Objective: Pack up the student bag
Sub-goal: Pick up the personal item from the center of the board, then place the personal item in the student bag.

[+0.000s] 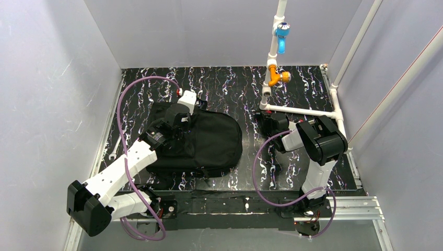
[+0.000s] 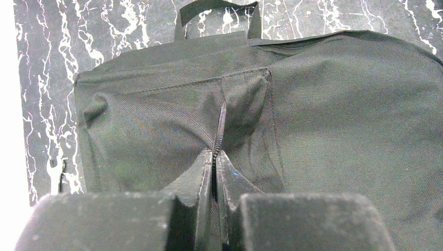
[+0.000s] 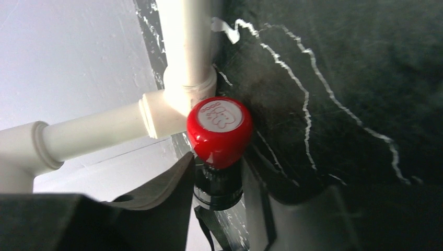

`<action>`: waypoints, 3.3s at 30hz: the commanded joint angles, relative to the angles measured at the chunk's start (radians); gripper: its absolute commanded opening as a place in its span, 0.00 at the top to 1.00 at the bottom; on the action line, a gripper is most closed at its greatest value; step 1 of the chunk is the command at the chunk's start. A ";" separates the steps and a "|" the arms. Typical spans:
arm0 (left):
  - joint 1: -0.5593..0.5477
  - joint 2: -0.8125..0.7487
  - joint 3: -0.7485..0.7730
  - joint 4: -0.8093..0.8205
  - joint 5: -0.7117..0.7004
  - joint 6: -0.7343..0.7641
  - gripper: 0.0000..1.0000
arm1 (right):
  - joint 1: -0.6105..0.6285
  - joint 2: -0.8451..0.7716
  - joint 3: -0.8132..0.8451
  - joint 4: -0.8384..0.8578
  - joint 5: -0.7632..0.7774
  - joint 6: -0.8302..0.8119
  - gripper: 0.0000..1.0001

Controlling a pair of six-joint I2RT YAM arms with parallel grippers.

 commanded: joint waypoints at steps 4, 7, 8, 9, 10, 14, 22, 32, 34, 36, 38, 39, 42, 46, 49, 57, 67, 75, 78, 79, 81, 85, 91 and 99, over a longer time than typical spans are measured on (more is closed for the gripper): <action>-0.014 -0.054 0.036 0.078 0.027 -0.012 1.00 | -0.004 0.022 -0.059 -0.098 0.055 -0.053 0.74; -0.013 -0.053 0.035 0.078 0.027 -0.012 1.00 | -0.006 0.031 -0.071 -0.066 0.042 -0.055 0.82; -0.013 -0.053 0.035 0.077 0.026 -0.012 1.00 | -0.008 0.032 -0.081 -0.043 0.035 -0.054 0.85; -0.014 -0.053 0.035 0.077 0.027 -0.012 1.00 | -0.009 0.031 -0.090 -0.019 0.029 -0.053 0.88; -0.014 -0.053 0.035 0.078 0.026 -0.012 1.00 | -0.010 0.026 -0.100 0.002 0.026 -0.053 0.91; -0.014 -0.053 0.035 0.078 0.031 -0.013 1.00 | -0.020 -0.035 -0.147 0.022 0.014 -0.064 0.99; -0.014 -0.051 0.038 0.075 0.043 -0.018 1.00 | -0.039 -0.314 -0.199 -0.152 -0.096 -0.304 0.99; -0.014 -0.054 0.036 0.073 0.041 -0.020 1.00 | -0.007 -0.790 -0.309 -0.506 -0.348 -0.776 0.99; -0.014 -0.054 0.036 0.075 0.037 -0.018 1.00 | 0.038 -0.872 -0.354 -0.524 -0.441 -0.820 0.99; -0.014 -0.054 0.032 0.078 0.030 -0.015 1.00 | 0.121 -0.944 -0.366 -0.548 -0.469 -0.835 0.99; -0.014 -0.053 0.028 0.082 0.022 -0.011 1.00 | 0.221 -1.012 -0.362 -0.560 -0.451 -0.823 0.99; -0.014 -0.052 0.026 0.084 0.018 -0.009 1.00 | 0.267 -1.040 -0.351 -0.564 -0.429 -0.818 0.99; -0.014 -0.042 0.022 0.089 0.002 -0.003 1.00 | 0.377 -1.085 -0.285 -0.581 -0.325 -0.812 0.99; -0.014 -0.036 0.012 0.102 -0.021 0.004 1.00 | 0.429 -0.961 -0.182 -0.474 -0.323 -0.864 0.99; -0.014 -0.038 0.007 0.110 -0.023 0.009 1.00 | 0.455 -0.753 -0.047 -0.389 -0.411 -0.885 0.99; -0.014 -0.057 -0.005 0.125 -0.044 0.021 1.00 | 0.523 -0.242 0.336 -0.137 -0.549 -0.711 0.99; -0.014 -0.056 0.013 0.106 0.012 -0.001 1.00 | 0.547 0.124 0.683 -0.083 -0.737 -0.703 0.99; -0.014 -0.074 0.009 0.108 -0.001 -0.006 1.00 | 0.564 0.270 0.797 -0.139 -0.727 -0.781 0.82; -0.013 -0.080 0.002 0.112 -0.013 0.000 1.00 | 0.562 0.303 0.815 -0.180 -0.734 -0.799 0.75; -0.014 -0.083 -0.001 0.112 -0.019 -0.009 1.00 | 0.562 0.308 0.807 -0.183 -0.742 -0.802 0.69; -0.014 -0.094 -0.003 0.103 -0.012 -0.038 1.00 | 0.562 0.308 0.794 -0.226 -0.747 -0.817 0.61; -0.015 -0.115 -0.003 0.030 0.026 -0.147 1.00 | 0.562 0.257 0.771 -0.390 -0.728 -0.889 0.46; 0.102 -0.190 -0.079 -0.223 0.226 -0.501 1.00 | 0.563 0.157 0.805 -0.782 -0.721 -1.073 0.17; 0.261 -0.138 -0.148 -0.269 0.430 -0.657 1.00 | 0.564 -0.087 0.697 -1.000 -0.504 -1.186 0.10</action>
